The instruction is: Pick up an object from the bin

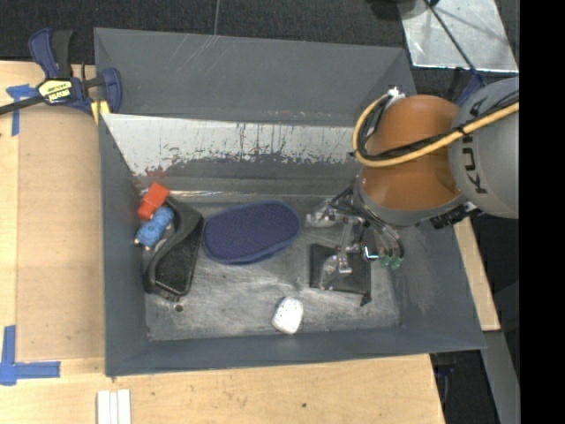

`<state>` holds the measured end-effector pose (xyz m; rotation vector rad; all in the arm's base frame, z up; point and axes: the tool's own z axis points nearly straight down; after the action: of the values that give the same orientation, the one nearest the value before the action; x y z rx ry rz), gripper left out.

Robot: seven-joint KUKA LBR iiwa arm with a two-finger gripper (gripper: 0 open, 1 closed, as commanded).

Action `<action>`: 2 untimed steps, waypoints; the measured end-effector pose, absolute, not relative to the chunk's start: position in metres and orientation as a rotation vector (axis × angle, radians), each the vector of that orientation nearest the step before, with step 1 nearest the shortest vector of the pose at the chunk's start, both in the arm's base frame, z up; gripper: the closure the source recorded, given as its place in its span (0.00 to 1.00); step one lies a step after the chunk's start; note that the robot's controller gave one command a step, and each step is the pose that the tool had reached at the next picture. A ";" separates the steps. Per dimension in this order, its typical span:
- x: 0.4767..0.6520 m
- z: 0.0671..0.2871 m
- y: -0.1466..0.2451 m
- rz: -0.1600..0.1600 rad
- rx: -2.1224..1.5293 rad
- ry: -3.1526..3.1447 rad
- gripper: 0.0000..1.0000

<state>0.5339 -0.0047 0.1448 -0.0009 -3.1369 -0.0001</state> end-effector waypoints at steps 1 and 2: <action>0.556 0.072 -0.054 -0.005 -0.032 -3.149 0.00; 0.557 0.075 -0.053 -0.002 -0.031 -3.145 0.00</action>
Offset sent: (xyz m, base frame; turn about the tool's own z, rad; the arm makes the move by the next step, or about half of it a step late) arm 0.0187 -0.0486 -0.0748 0.0157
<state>0.5571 -0.0534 0.0746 -0.0312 -3.1454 -0.0023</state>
